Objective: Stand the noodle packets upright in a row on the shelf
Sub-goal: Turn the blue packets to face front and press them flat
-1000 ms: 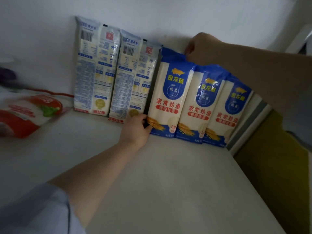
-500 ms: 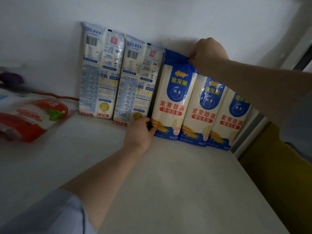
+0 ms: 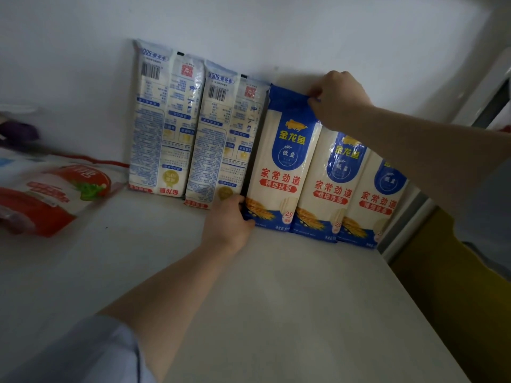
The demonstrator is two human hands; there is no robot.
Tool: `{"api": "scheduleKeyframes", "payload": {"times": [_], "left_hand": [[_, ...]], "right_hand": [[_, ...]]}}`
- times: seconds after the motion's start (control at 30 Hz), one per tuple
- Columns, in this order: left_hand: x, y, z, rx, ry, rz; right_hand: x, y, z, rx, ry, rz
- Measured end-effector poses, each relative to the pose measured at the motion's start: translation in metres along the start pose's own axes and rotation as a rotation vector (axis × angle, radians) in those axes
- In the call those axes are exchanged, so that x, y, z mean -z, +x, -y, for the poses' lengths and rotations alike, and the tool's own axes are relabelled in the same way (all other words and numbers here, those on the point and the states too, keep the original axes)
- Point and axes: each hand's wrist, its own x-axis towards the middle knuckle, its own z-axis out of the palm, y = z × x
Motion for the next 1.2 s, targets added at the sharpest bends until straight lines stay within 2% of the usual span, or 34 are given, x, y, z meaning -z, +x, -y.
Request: {"api": "scheduleKeyframes", "payload": {"times": [0.3, 0.4, 0.5, 0.6, 0.67, 0.77, 0.87, 0.93, 1.07, 1.2], "left_hand": [[0.003, -0.002, -0.003, 0.0, 0.021, 0.008], [0.005, -0.004, -0.006, -0.003, 0.067, 0.036], [0.015, -0.013, -0.01, -0.115, 0.238, 0.028], [0.034, -0.019, -0.03, -0.323, 0.447, -0.02], [0.044, -0.013, -0.053, -0.485, 0.591, 0.024], [0.045, 0.011, -0.084, -0.679, 0.976, 0.105], [0.036, 0.038, -0.106, -0.701, 1.288, 0.103], [0.03, 0.052, -0.117, -0.705, 1.377, 0.095], [0.027, 0.067, -0.124, -0.742, 1.449, 0.068], [0.028, 0.073, -0.126, -0.764, 1.401, 0.081]], "right_hand": [[0.021, -0.021, -0.017, 0.035, 0.07, -0.175], [0.02, -0.056, -0.036, 0.051, 0.04, -0.119], [0.01, -0.095, -0.049, 0.036, 0.02, 0.013], [-0.001, -0.124, -0.057, 0.02, -0.024, 0.142], [-0.007, -0.133, -0.059, 0.002, -0.036, 0.208], [-0.015, -0.133, -0.059, -0.005, -0.078, 0.258], [-0.022, -0.124, -0.056, 0.021, -0.142, 0.223], [-0.027, -0.116, -0.055, 0.056, -0.172, 0.193], [-0.037, -0.108, -0.053, 0.095, -0.171, 0.195], [-0.041, -0.105, -0.055, 0.101, -0.175, 0.176]]}}
